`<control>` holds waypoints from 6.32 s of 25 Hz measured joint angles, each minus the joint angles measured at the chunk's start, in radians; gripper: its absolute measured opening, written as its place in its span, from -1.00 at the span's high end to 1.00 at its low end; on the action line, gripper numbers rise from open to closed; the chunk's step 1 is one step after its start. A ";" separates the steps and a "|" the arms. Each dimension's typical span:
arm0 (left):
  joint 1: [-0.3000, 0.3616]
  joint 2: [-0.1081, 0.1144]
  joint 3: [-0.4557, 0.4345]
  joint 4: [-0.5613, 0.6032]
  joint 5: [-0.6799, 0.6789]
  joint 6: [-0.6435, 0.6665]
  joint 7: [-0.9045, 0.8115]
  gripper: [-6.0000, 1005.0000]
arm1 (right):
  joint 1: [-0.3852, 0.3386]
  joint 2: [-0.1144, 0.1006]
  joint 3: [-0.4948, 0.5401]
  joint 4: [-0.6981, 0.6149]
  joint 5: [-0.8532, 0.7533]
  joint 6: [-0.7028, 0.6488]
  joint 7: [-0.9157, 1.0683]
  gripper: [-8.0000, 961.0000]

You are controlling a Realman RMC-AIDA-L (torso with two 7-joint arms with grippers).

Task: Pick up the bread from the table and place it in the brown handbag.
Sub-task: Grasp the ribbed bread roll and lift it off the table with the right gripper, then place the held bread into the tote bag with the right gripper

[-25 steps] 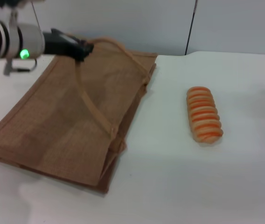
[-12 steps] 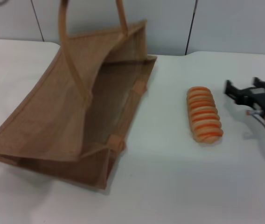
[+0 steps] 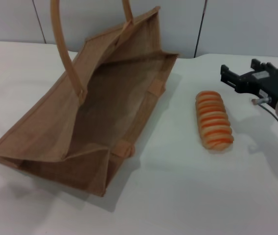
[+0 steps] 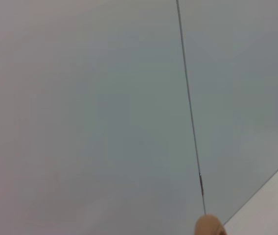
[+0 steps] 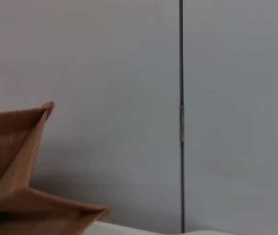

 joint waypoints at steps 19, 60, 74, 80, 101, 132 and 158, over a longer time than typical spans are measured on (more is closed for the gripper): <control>-0.029 0.000 0.005 0.039 0.082 -0.031 -0.012 0.74 | 0.037 0.037 0.043 -0.142 0.007 0.479 -0.005 -0.79; -0.081 -0.007 0.022 0.062 0.187 -0.081 -0.029 0.72 | 0.204 0.040 0.095 0.004 0.097 0.740 0.002 -0.81; -0.084 -0.007 0.028 0.061 0.196 -0.077 -0.027 0.72 | 0.206 0.038 0.104 -0.010 0.101 0.751 -0.042 -0.54; -0.104 -0.008 0.037 0.065 0.196 -0.080 -0.028 0.71 | 0.205 0.035 0.133 -0.023 0.102 0.761 -0.078 -0.42; -0.158 -0.037 0.118 0.084 0.261 -0.054 -0.031 0.70 | 0.162 0.043 0.153 -0.360 0.138 0.923 -0.156 -0.06; -0.200 -0.047 0.205 0.086 0.251 -0.030 -0.066 0.69 | 0.200 0.045 0.146 -0.349 0.201 0.928 -0.211 0.24; -0.224 -0.047 0.311 0.117 0.221 -0.013 -0.131 0.68 | 0.410 0.039 0.187 0.004 0.514 0.858 -0.444 0.32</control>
